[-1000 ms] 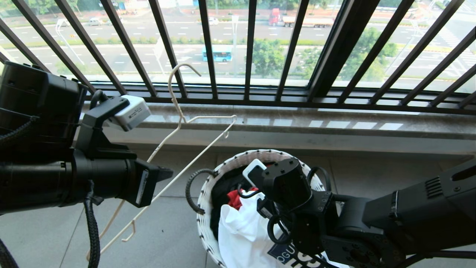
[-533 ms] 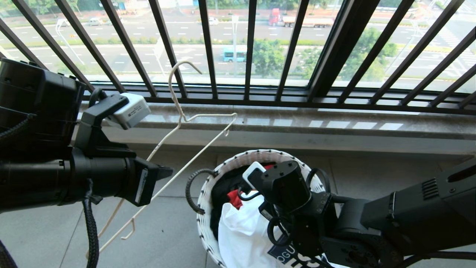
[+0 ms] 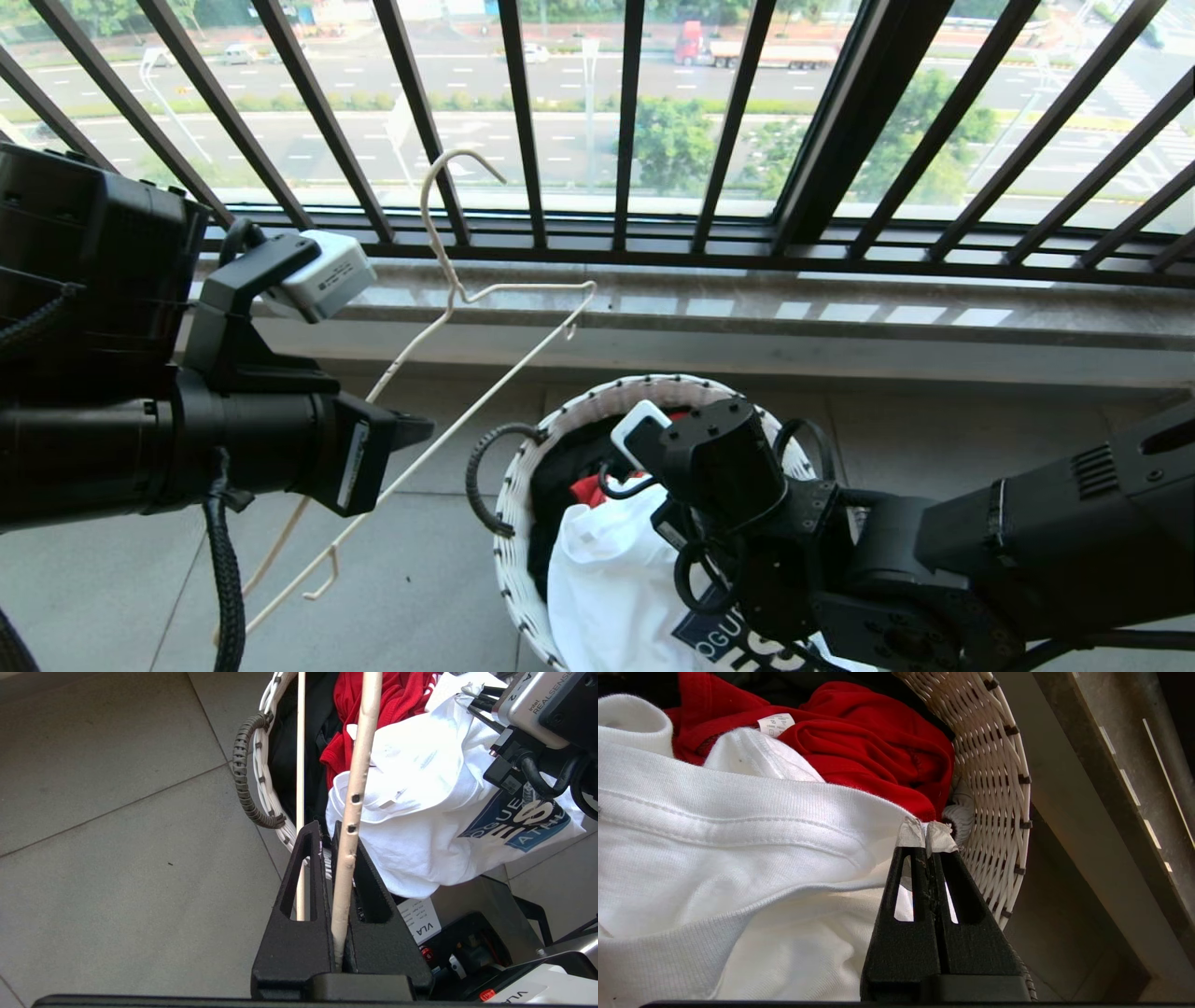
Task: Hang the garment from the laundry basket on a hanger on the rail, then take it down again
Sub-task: Pick up clothes from the basket
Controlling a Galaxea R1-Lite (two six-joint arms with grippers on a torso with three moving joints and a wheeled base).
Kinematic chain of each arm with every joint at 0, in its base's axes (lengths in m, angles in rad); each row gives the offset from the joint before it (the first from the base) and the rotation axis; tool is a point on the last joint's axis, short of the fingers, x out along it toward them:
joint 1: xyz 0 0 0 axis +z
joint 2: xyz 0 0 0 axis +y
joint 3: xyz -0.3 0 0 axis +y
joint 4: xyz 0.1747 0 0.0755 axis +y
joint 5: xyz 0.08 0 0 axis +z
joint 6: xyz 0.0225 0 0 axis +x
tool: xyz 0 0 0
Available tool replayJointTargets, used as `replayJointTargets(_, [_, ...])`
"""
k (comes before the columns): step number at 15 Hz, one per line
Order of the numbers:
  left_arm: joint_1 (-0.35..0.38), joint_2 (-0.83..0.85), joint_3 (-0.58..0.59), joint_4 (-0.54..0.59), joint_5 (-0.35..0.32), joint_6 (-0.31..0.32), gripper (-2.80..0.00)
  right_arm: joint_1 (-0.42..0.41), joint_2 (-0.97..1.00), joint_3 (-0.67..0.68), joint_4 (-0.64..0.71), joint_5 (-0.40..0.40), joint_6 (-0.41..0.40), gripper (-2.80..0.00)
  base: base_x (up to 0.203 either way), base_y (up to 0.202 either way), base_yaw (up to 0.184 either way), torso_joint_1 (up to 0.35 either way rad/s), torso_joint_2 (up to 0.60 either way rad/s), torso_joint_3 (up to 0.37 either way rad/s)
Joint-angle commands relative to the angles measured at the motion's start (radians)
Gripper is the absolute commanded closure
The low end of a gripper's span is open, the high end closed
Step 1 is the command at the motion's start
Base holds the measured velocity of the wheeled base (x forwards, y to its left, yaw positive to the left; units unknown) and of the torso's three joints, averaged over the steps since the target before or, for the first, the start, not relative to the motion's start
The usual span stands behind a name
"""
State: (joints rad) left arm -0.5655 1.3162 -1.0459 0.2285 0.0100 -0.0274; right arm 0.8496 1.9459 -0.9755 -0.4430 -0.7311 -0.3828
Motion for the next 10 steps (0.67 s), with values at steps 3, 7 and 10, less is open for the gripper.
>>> replayJointTargets(3, [0.001, -0.009, 0.003, 0.003, 0.002, -0.004, 0.0, 0.007, -0.058, -0.002, -0.003, -0.004, 0.002, 0.0, 0.0, 0.0, 0.0, 0.0, 0.0, 0.0])
replayJointTargets(7, [0.001, -0.005, 0.006, 0.004, 0.004, -0.005, 0.0, 0.02, -0.1, -0.009, 0.002, 0.011, -0.001, 0.0, 0.0, 0.0, 0.0, 0.0, 0.0, 0.0])
replayJointTargets(10, [0.001, -0.002, 0.006, 0.006, 0.013, -0.005, 0.0, 0.0, -0.039, -0.062, 0.079, 0.03, 0.038, 0.0, 0.0, 0.0, 0.0, 0.0, 0.0, 0.0])
